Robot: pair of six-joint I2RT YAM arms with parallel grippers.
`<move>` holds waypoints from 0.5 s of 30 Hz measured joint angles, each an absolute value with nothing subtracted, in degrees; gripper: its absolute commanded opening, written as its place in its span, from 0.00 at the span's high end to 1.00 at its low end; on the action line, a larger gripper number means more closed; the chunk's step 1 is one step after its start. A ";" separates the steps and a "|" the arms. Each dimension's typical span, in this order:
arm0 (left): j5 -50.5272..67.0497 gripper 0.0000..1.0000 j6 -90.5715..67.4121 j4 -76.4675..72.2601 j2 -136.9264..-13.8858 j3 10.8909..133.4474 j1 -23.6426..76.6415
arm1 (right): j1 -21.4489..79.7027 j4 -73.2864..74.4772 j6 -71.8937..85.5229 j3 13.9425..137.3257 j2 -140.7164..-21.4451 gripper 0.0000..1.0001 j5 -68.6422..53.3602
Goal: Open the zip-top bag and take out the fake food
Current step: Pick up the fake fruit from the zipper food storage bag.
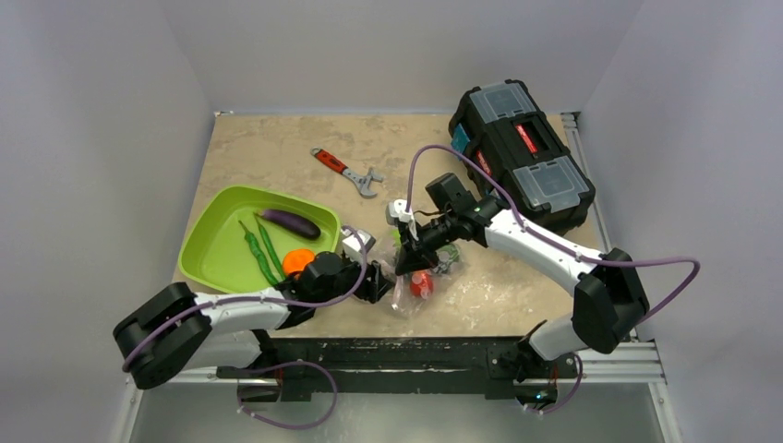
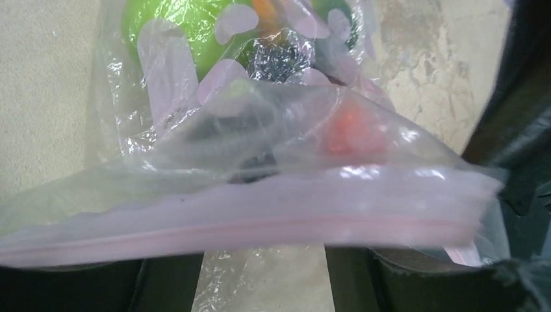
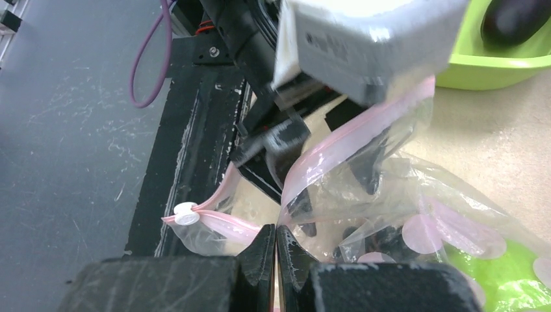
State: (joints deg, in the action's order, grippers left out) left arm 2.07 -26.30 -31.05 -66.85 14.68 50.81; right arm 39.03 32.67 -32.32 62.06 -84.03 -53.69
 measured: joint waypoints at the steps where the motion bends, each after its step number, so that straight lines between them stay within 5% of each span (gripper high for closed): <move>1: 2.09 0.38 -25.69 -31.09 -68.64 15.46 50.81 | 39.03 32.84 -32.60 62.06 -84.03 1.00 -53.67; 14: 1.89 0.40 -22.90 -41.95 -80.09 16.27 50.81 | 38.83 33.39 -34.50 62.06 -84.03 1.00 -53.12; 15: 1.83 0.40 -22.81 -42.46 -80.49 16.29 50.81 | 38.83 33.39 -34.61 62.06 -84.03 0.93 -52.99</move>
